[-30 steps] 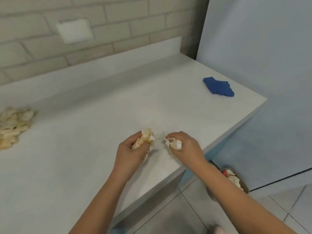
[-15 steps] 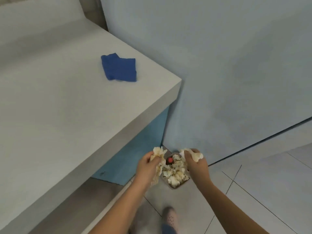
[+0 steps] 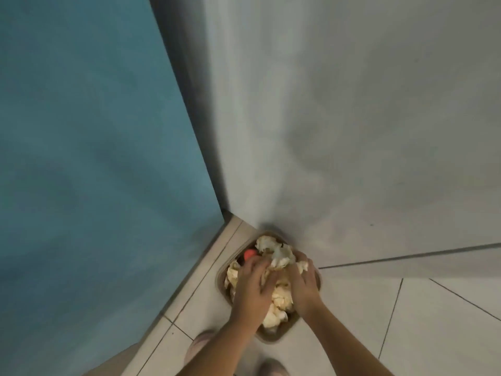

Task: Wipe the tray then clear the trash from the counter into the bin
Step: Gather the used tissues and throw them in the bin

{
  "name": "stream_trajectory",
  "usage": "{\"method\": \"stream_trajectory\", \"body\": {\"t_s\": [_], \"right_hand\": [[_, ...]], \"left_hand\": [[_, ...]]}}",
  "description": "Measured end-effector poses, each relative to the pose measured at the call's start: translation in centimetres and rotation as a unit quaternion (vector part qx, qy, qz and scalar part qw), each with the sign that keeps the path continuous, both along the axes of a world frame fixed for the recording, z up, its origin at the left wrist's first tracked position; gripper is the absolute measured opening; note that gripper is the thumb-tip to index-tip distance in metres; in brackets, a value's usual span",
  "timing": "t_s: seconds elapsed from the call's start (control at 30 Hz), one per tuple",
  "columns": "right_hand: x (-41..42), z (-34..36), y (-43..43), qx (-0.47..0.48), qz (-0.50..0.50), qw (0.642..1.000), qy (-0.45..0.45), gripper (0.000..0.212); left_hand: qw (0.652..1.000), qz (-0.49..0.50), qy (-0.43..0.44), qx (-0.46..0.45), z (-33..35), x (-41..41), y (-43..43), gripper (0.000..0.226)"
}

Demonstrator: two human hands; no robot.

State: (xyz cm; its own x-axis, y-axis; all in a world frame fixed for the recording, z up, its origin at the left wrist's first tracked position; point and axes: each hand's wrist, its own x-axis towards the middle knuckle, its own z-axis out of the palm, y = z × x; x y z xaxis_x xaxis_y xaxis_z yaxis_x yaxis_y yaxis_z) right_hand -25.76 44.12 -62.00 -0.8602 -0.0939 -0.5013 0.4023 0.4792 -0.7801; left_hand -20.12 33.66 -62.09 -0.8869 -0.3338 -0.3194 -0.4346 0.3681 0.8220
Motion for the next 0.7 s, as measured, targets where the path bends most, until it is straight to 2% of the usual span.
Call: {"method": "stream_trajectory", "body": {"t_s": [0.03, 0.13, 0.2, 0.27, 0.3, 0.37, 0.43, 0.47, 0.53, 0.63, 0.7], "right_hand": [[0.3, -1.3, 0.3, 0.02, 0.033, 0.999, 0.037, 0.066], [0.7, -4.7, 2.4, 0.087, 0.171, 0.978, 0.085, 0.069], [0.7, -6.4, 4.0, 0.166, 0.256, 0.944, 0.123, 0.075], [0.8, -7.3, 5.1, 0.224, 0.336, 0.903, 0.147, 0.101], [0.7, -6.8, 5.1, 0.248, 0.381, 0.879, 0.142, 0.105], [0.7, -6.2, 5.3, 0.254, 0.436, 0.855, 0.123, 0.082], [0.8, -5.7, 5.4, 0.25, 0.464, 0.842, 0.112, 0.076], [0.8, -5.6, 5.5, 0.258, 0.468, 0.841, 0.087, 0.075], [0.2, -4.8, 4.9, 0.307, 0.452, 0.835, 0.067, 0.067], [-0.5, -4.6, 3.8, 0.386, 0.44, 0.807, 0.084, 0.037], [-1.0, -5.1, 3.2, 0.405, 0.431, 0.801, 0.093, 0.024]], "left_hand": [[0.999, -0.033, 0.012, -0.034, -1.8, 0.1, 0.4, 0.063], [0.977, -0.166, 0.013, -0.133, -5.2, 0.8, 1.0, 0.043], [0.943, -0.273, 0.006, -0.191, -6.0, 1.5, 0.7, 0.048], [0.895, -0.362, -0.009, -0.262, -6.6, 1.9, -0.1, 0.06], [0.88, -0.388, -0.038, -0.273, -6.3, 2.0, -0.4, 0.065], [0.858, -0.404, -0.052, -0.313, -6.4, 1.8, -0.9, 0.071], [0.851, -0.41, -0.045, -0.323, -6.7, 1.3, -1.1, 0.066], [0.841, -0.438, -0.086, -0.305, -6.5, 1.1, -1.1, 0.065], [0.832, -0.452, -0.109, -0.304, -6.1, 0.5, -0.8, 0.064], [0.829, -0.443, -0.156, -0.302, -6.9, 0.3, 0.3, 0.07], [0.811, -0.453, -0.185, -0.321, -7.0, 0.0, 0.8, 0.076]]}}
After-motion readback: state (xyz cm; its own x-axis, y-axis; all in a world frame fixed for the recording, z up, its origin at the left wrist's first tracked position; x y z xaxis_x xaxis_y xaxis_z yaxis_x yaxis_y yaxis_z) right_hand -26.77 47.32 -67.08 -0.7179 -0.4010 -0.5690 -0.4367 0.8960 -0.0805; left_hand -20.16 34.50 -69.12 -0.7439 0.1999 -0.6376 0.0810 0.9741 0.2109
